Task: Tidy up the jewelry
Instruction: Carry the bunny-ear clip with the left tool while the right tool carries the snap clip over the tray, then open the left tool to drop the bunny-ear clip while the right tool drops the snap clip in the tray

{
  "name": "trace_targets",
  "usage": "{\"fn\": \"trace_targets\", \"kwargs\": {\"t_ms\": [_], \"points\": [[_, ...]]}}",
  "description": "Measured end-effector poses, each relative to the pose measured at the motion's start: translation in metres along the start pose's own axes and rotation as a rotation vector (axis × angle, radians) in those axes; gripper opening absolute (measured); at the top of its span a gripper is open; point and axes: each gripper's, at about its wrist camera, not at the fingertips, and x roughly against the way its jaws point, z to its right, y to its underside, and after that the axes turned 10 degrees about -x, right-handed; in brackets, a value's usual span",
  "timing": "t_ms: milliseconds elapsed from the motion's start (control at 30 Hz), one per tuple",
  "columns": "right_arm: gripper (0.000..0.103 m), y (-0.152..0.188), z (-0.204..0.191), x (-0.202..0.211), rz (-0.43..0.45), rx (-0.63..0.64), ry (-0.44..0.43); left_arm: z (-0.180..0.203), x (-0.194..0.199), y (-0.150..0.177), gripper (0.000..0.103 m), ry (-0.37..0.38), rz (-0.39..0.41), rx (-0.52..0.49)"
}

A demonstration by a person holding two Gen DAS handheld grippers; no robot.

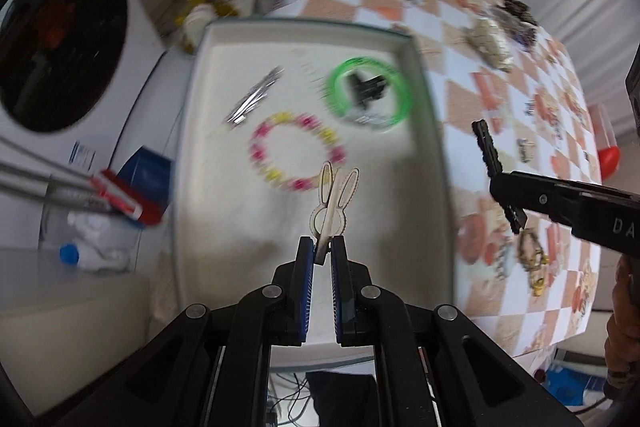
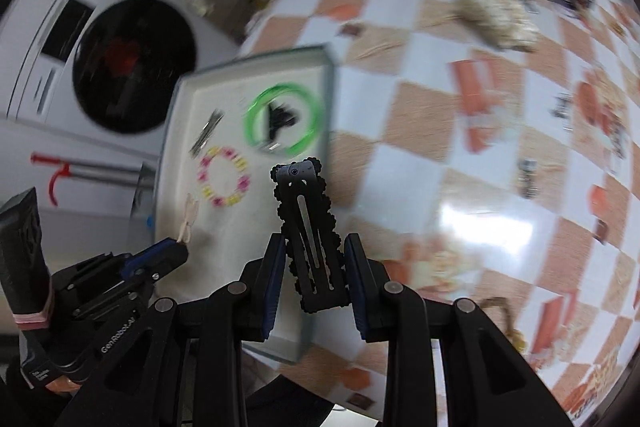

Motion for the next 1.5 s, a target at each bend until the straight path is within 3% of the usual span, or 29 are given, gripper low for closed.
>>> {"fn": "trace_targets", "kwargs": {"t_ms": [333,700,967,1100,1500], "points": [[0.033,0.032,-0.041,-0.062,-0.189,0.114,0.025,-0.019,-0.030,0.034,0.013,-0.028,-0.079,0.036],[0.033,0.041,-0.045,-0.101,-0.260,0.116,0.091,-0.015,-0.051,0.045,0.014,-0.074,-0.135,-0.008],[0.035,0.040,-0.048,-0.107,-0.262,0.118,0.090,-0.009,-0.052,0.042,0.014,-0.105,-0.153,-0.033],[0.043,0.037,-0.046,-0.100,-0.261,0.097,0.066,-0.008,-0.049,0.041,0.014,-0.119,-0.158,-0.031],[0.057,0.020,-0.034,-0.041,-0.121,0.042,-0.010,0.005,-0.025,0.028,0.014,-0.138,-0.134,-0.080]]}}
